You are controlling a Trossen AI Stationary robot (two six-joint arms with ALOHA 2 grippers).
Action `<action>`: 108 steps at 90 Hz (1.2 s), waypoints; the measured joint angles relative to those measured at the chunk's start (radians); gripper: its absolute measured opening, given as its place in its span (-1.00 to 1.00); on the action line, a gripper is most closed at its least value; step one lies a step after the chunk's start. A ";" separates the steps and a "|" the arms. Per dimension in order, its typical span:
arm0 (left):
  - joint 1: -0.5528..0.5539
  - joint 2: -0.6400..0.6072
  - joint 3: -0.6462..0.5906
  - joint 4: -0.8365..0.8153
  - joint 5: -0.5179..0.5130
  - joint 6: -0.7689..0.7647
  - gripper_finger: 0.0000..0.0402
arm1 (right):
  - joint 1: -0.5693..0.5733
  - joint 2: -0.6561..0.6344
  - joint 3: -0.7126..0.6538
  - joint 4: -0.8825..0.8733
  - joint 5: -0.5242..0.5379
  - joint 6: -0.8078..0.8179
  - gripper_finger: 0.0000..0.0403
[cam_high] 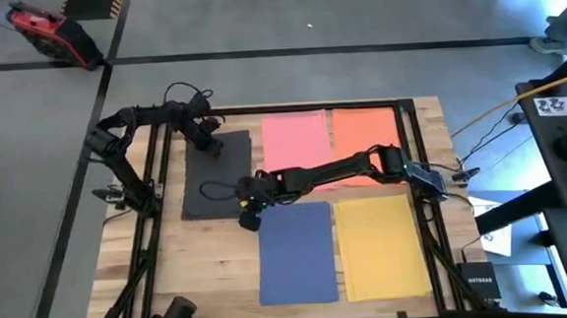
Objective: Organize paper
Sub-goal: Move all of the black paper at the upper left of the table
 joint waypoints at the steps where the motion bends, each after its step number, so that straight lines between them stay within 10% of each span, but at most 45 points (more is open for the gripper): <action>1: 0.000 -0.003 0.000 -0.001 0.000 -0.001 -1.00 | 0.000 0.000 0.000 0.000 0.000 0.000 -1.00; 108: 0.077 -0.010 0.010 0.414 0.057 -0.044 -1.00 | 0.035 0.040 0.005 0.121 -0.175 -0.071 -1.00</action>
